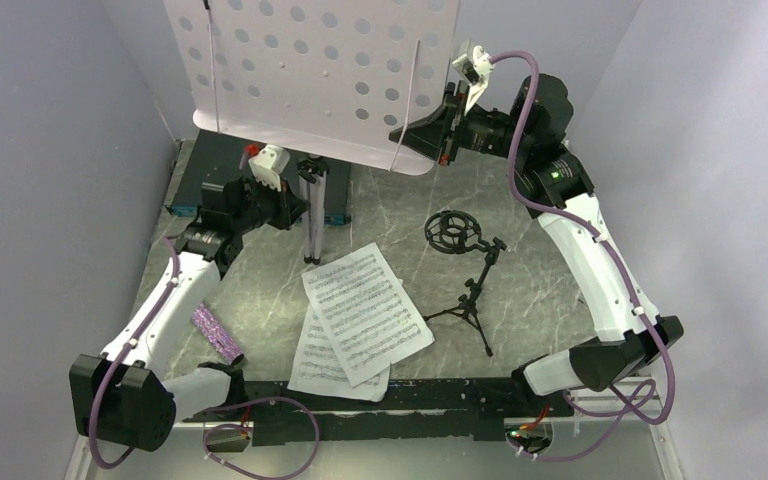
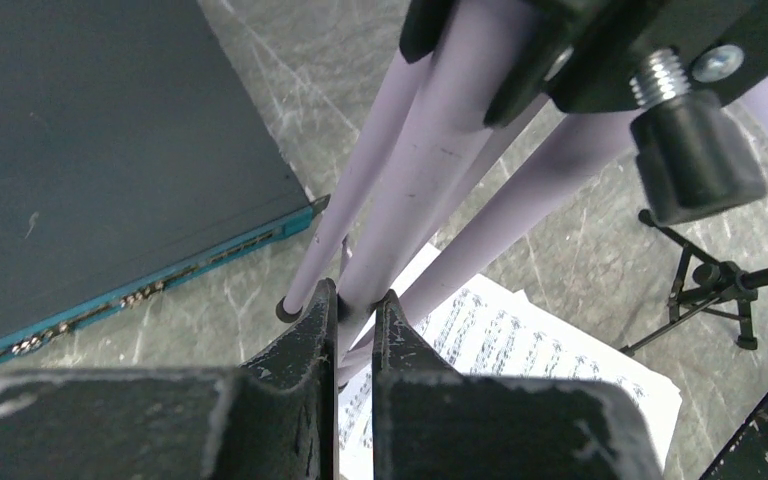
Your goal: Set up the instrument practice props
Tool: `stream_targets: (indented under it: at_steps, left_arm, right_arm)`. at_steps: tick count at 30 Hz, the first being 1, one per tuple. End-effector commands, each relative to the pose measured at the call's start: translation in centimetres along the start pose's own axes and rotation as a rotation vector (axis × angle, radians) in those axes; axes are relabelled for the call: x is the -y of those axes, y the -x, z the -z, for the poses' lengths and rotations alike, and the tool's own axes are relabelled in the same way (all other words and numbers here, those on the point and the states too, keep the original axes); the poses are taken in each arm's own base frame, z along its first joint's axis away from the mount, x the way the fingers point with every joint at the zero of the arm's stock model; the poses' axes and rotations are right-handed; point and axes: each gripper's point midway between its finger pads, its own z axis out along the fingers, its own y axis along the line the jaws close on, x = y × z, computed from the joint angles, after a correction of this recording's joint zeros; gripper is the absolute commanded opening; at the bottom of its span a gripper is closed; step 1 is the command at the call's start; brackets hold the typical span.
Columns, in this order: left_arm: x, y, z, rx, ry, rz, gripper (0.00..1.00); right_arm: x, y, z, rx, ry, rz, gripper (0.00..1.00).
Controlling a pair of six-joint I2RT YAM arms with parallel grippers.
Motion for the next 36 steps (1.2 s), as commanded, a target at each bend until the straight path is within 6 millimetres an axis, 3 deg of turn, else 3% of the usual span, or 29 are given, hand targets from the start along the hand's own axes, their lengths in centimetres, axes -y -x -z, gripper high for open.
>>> stream_targets:
  at_steps: [1, 9, 12, 24, 32, 34, 36]
  left_arm:
    - [3.3, 10.1, 2.1, 0.405, -0.148, -0.064, 0.03]
    - [1.8, 6.5, -1.2, 0.312, -0.156, -0.021, 0.03]
    - [1.4, 5.6, -1.6, 0.312, -0.142, -0.024, 0.03]
    - [2.5, 3.5, -2.0, 0.264, -0.179, -0.095, 0.04]
    - [2.3, 4.8, -0.3, 0.311, -0.116, -0.076, 0.69]
    - [2.1, 5.0, 0.2, 0.343, -0.093, -0.059, 0.81]
    - [2.6, 5.0, 0.6, 0.383, -0.119, -0.077, 0.85]
  right_arm:
    - [-1.7, 5.6, 1.4, 0.126, 0.011, 0.243, 0.0]
    - [-2.2, 5.4, 1.8, 0.143, 0.007, 0.229, 0.0]
    - [-1.8, 5.0, 1.8, 0.143, -0.018, 0.213, 0.0]
    - [-1.9, 4.0, 2.0, 0.163, -0.019, 0.17, 0.0]
    - [-2.6, 4.3, 2.4, 0.168, -0.015, 0.189, 0.0]
    - [-2.6, 4.5, 2.5, 0.171, -0.018, 0.194, 0.0]
    - [-2.7, 4.6, 2.5, 0.173, -0.018, 0.193, 0.0]
